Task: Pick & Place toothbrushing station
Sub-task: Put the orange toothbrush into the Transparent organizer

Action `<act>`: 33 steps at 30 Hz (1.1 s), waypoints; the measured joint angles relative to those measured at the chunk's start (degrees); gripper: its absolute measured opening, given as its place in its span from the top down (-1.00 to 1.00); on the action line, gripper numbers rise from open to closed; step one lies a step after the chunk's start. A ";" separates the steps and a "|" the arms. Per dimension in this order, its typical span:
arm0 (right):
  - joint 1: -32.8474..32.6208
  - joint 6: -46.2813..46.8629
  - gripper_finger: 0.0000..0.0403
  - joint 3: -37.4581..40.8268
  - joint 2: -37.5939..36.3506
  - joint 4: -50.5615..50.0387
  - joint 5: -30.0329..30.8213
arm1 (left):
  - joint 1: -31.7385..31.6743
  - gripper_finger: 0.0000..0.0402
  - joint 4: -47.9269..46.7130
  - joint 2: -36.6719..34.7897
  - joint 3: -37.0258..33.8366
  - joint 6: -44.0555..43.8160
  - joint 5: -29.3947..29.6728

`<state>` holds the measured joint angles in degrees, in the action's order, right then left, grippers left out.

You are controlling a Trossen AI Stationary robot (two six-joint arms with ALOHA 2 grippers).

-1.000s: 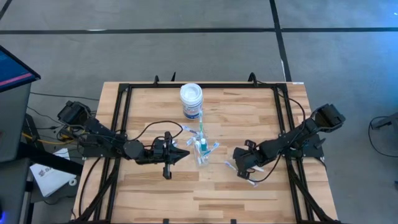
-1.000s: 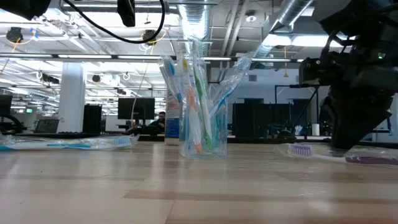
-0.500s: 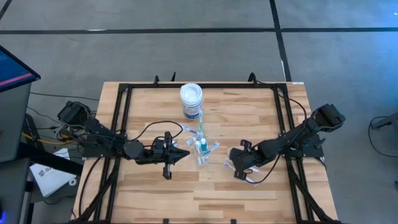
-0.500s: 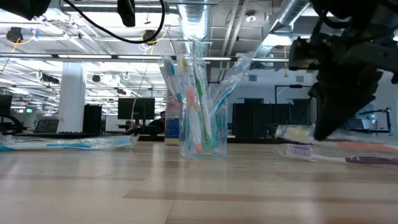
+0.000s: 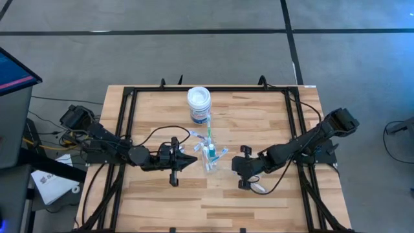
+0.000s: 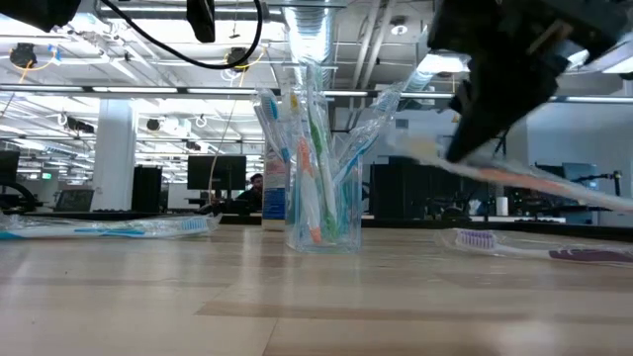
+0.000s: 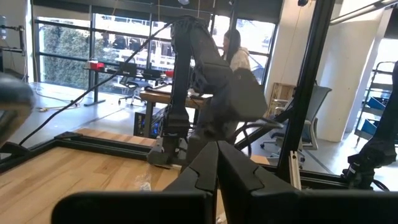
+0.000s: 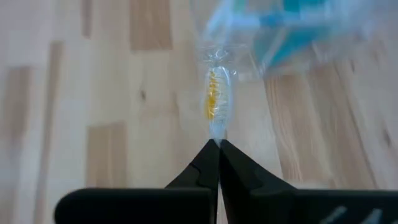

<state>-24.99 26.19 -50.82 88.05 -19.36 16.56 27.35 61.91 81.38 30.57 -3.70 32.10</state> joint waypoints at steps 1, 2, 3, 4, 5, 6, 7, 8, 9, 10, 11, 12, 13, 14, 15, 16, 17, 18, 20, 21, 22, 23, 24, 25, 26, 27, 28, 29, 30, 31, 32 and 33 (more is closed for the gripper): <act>0.00 -0.88 1.00 -0.42 0.00 0.72 0.02 | 0.00 1.00 0.00 0.00 0.00 0.00 0.01; 0.00 -1.72 1.00 -0.73 0.00 1.74 0.04 | 0.00 1.00 0.00 0.00 0.00 0.00 0.00; 0.00 -2.49 1.00 -0.94 0.00 2.71 0.06 | 0.00 1.00 0.00 0.00 0.00 0.00 0.00; 0.00 -3.21 1.00 -1.08 0.00 3.59 0.13 | 0.00 1.00 -0.01 0.00 0.00 0.00 0.00; 0.00 -4.12 1.00 -1.14 0.00 4.61 0.37 | 0.00 1.00 -0.02 0.00 0.00 0.00 0.00; 0.00 -4.86 1.00 -1.14 0.00 5.92 0.45 | 0.00 1.00 -0.03 0.00 0.00 0.00 0.00; 0.02 -5.59 1.00 -1.18 0.00 7.13 0.47 | 0.00 1.00 -0.05 0.00 0.00 0.00 0.00; 0.04 -6.30 1.00 -1.20 0.00 8.33 0.50 | 0.00 1.00 -0.07 0.00 0.00 0.00 0.00; 0.04 -6.94 1.00 -1.20 0.00 9.42 0.50 | 0.00 1.00 -0.08 0.00 0.02 0.00 0.00; 0.04 -7.42 1.00 -1.19 0.00 10.40 0.50 | 0.00 1.00 -0.10 0.00 0.02 0.00 0.01; 0.02 -8.08 1.00 -1.21 0.00 11.32 0.50 | 0.00 1.00 -0.12 0.00 0.01 0.00 0.00; 0.02 -8.58 1.00 -1.20 0.00 12.14 0.50 | 0.00 1.00 -0.13 0.00 0.02 0.00 0.00; 0.05 -9.02 1.00 -1.19 0.00 12.91 0.52 | 0.00 1.00 -0.15 0.00 0.00 0.00 0.00; 0.13 -9.53 1.00 -1.21 -0.02 13.57 0.50 | 0.00 1.00 -0.15 0.00 0.00 0.00 0.00; 0.32 -9.96 1.00 -1.20 -0.12 14.14 0.50 | 0.00 1.00 -0.15 0.00 0.02 0.00 0.00; 0.42 -10.30 1.00 -1.19 -0.37 14.53 0.50 | -0.02 1.00 -0.17 0.00 0.02 0.00 0.00; 0.47 -10.35 1.00 -1.19 -0.68 15.22 0.50 | 0.00 1.00 -0.17 0.00 0.02 0.00 0.00; 0.63 -10.68 1.00 -1.19 -1.11 15.83 0.48 | -0.01 1.00 -0.19 0.00 0.02 0.00 0.00; 0.79 -11.67 1.00 -1.19 -1.89 16.94 0.51 | 0.00 1.00 -0.20 0.00 0.02 0.00 0.00; 0.79 -12.12 1.00 -1.19 -2.29 17.71 0.50 | 0.00 1.00 -0.20 0.00 0.02 0.00 0.00; 0.79 -12.69 1.00 -1.19 -2.71 18.50 0.50 | 0.00 1.00 -0.20 0.00 0.02 0.00 0.00; 0.79 -13.52 1.00 -1.19 -3.13 19.64 0.54 | 0.00 1.00 -0.20 0.00 0.02 0.00 0.00; 0.79 -14.39 1.00 -1.21 -3.40 21.05 0.52 | 0.00 1.00 -0.20 0.00 0.02 0.00 0.00; 0.77 -15.10 1.00 -1.21 -3.57 22.32 0.52 | -0.01 1.00 -0.20 0.00 0.02 0.00 0.00; 0.74 -15.91 1.00 -1.21 -3.67 23.68 0.48 | -0.02 1.00 -0.20 0.00 0.02 0.00 0.00; 0.74 -16.74 1.00 -1.21 -3.76 24.92 0.43 | 0.00 1.00 -0.20 0.00 0.02 0.00 0.00; 0.78 -17.47 1.00 -1.21 -3.80 26.41 0.37 | -0.02 1.00 -0.20 0.00 0.02 0.00 -0.01; 0.92 -18.27 1.00 -1.21 -3.80 27.91 0.24 | -0.02 1.00 -0.20 0.00 0.02 0.00 -0.18; 1.12 -19.08 1.00 -1.21 -3.80 29.09 0.19 | -0.02 1.00 -0.20 0.00 0.02 0.00 -0.54; 1.16 -19.61 1.00 -1.21 -3.80 30.21 0.15 | -0.02 1.00 -0.20 0.00 0.02 0.00 -0.70; 1.36 -20.38 1.00 -1.21 -3.80 31.26 0.16 | -0.02 1.00 -0.20 0.00 0.02 0.00 -0.87; 1.59 -20.79 1.00 -1.21 -3.80 32.34 0.04 | -0.02 1.00 -0.20 0.00 0.02 0.00 -0.94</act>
<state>-23.41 5.40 -52.03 84.25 12.98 16.60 27.33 61.71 81.38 30.59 -3.70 31.16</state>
